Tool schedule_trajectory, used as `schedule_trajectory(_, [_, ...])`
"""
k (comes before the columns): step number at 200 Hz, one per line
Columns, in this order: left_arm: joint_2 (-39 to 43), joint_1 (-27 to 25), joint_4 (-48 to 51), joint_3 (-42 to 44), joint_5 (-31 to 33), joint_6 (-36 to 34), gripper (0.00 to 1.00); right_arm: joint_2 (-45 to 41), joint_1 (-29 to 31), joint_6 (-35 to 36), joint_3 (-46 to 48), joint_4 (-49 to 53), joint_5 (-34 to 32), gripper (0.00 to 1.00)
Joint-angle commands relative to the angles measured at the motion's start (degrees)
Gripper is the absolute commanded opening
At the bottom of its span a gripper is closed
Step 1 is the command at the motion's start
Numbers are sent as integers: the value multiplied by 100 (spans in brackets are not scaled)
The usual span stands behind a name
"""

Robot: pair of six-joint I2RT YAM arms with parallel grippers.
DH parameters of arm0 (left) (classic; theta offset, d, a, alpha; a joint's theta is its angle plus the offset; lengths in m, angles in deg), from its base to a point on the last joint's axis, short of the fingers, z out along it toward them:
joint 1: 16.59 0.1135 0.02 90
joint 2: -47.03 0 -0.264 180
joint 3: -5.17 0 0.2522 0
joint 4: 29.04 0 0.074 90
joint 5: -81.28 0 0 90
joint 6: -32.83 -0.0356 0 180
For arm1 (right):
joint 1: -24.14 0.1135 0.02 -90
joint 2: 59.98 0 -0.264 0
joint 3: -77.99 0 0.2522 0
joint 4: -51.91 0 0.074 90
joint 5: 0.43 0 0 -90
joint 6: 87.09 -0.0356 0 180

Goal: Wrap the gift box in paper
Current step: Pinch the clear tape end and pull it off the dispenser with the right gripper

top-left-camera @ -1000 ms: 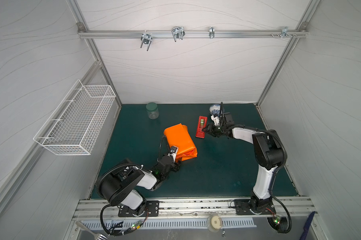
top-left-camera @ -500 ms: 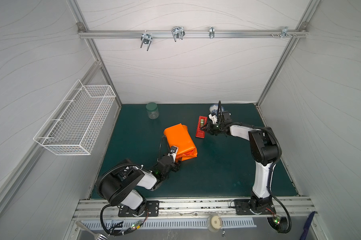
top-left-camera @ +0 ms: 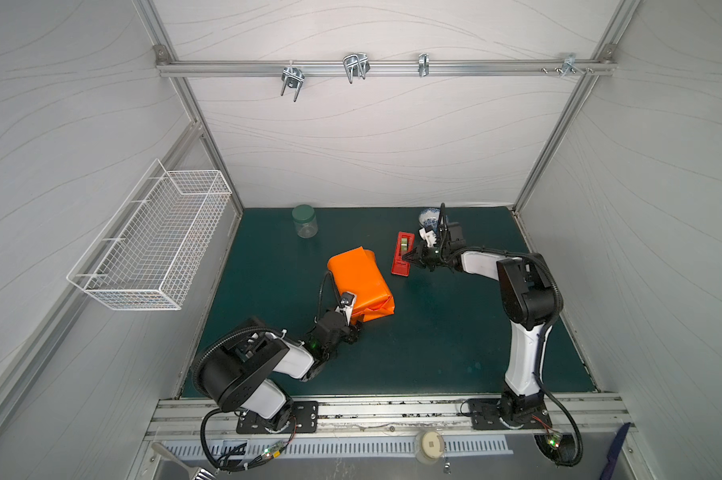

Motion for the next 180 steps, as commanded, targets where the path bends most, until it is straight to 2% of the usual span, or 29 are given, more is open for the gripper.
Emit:
schedule_trajectory(1, [-49,40,-173,-70,8,45,73,-154,-38,-447,144,-355,377,0])
schedule_trajectory(84, [-41,40,-177,-61,18,45,72,-387,-62,-1613,615,-1606,836,0])
schedule_trajectory(180, [-44,37,-177,-62,25,50,72,-487,39,-1933,825,-1952,963,0])
